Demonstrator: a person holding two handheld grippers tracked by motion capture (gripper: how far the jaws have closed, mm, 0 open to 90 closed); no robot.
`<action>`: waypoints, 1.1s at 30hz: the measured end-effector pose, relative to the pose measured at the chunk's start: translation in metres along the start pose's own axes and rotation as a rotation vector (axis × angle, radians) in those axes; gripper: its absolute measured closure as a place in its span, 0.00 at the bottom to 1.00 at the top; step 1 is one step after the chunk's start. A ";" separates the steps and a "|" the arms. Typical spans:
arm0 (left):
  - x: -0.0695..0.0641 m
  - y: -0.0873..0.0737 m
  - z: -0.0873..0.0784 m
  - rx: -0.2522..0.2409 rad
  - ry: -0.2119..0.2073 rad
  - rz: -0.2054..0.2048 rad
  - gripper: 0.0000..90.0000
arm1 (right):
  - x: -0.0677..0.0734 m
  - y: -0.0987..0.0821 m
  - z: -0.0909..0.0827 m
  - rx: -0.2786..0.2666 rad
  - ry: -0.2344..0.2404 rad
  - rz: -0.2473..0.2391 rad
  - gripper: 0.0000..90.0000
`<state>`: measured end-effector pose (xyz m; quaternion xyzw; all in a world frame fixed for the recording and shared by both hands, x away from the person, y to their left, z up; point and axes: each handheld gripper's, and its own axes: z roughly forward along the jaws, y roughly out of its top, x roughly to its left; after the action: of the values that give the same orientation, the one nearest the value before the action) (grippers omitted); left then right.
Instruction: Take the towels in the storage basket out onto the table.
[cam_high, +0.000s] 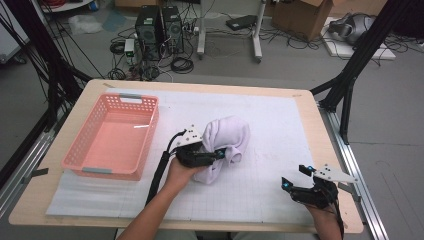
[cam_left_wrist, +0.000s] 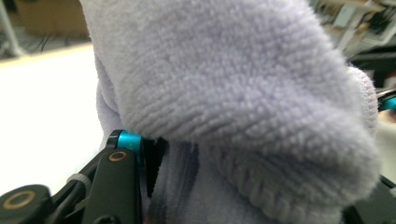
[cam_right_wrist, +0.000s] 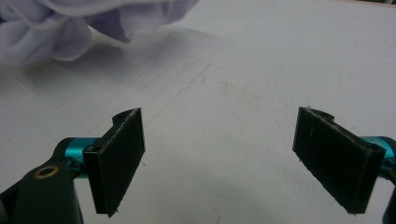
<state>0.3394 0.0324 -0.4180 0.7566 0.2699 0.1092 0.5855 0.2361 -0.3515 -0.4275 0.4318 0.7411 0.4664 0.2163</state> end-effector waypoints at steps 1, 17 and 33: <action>0.001 -0.002 0.003 0.011 0.014 -0.008 0.53 | 0.000 0.000 0.000 0.000 0.000 0.000 0.17; 0.005 -0.004 -0.057 -0.065 0.118 -0.077 0.22 | 0.000 0.000 0.002 0.011 -0.002 0.004 0.17; -0.007 -0.046 -0.084 -0.082 0.127 -0.046 0.23 | -0.001 0.005 0.018 0.045 0.010 -0.012 0.17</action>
<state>0.2805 0.1062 -0.4356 0.7171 0.3192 0.1547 0.6000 0.2522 -0.3425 -0.4316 0.4298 0.7549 0.4505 0.2058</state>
